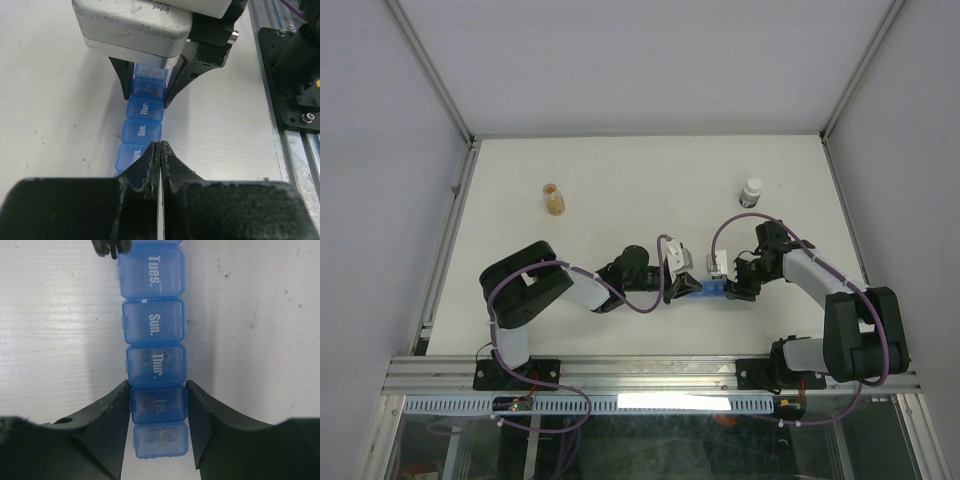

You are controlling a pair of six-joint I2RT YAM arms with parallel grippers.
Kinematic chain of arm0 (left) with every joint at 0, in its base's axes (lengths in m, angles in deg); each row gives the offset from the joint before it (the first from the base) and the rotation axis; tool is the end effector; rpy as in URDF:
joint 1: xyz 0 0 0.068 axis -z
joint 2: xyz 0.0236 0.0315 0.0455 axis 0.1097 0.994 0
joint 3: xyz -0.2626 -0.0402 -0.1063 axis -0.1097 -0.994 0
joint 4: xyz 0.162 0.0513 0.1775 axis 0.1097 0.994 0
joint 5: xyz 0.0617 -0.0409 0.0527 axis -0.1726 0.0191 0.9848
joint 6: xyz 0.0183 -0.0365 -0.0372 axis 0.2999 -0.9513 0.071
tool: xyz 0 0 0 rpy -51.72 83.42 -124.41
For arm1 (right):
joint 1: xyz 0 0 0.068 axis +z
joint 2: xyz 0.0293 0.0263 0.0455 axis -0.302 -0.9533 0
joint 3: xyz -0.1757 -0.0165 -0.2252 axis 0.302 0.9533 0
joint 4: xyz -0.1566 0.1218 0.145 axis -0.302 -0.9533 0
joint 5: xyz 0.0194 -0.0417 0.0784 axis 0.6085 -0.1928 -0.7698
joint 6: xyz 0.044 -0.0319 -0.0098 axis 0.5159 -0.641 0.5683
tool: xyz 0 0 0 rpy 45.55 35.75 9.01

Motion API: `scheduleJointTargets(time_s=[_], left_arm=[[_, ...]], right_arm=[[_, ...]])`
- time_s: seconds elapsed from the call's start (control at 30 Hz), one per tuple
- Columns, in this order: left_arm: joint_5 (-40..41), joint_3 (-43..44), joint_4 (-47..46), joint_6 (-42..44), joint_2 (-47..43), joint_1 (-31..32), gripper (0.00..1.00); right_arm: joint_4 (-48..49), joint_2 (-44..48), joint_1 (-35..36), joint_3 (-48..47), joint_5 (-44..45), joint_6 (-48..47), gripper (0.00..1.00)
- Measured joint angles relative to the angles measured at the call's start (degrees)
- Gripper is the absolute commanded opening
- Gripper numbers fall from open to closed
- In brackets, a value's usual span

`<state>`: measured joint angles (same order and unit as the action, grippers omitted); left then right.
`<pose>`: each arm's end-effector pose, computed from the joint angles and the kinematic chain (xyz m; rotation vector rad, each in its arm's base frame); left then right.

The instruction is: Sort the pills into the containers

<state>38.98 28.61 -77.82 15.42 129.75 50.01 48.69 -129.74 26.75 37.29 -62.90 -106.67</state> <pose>0.1807 -0.3015 0.1672 1.2188 1.4829 -1.0909 0.1793 0.0513 0.1805 -1.9004 1.7281 0.5130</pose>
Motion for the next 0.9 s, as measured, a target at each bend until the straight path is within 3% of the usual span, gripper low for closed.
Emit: scheduleJointTargets(time_s=[0.37, 0.9], left_arm=[[5.92, 1.49, 6.43, -2.34, 1.95, 0.90, 0.00], [8.39, 4.57, 12.33, -3.28, 0.39, 1.29, 0.00]], right_arm=[[0.00, -0.02, 0.09, 0.00, 0.02, 0.09, 0.49], [0.00, -0.02, 0.11, -0.02, 0.04, 0.59, 0.49]])
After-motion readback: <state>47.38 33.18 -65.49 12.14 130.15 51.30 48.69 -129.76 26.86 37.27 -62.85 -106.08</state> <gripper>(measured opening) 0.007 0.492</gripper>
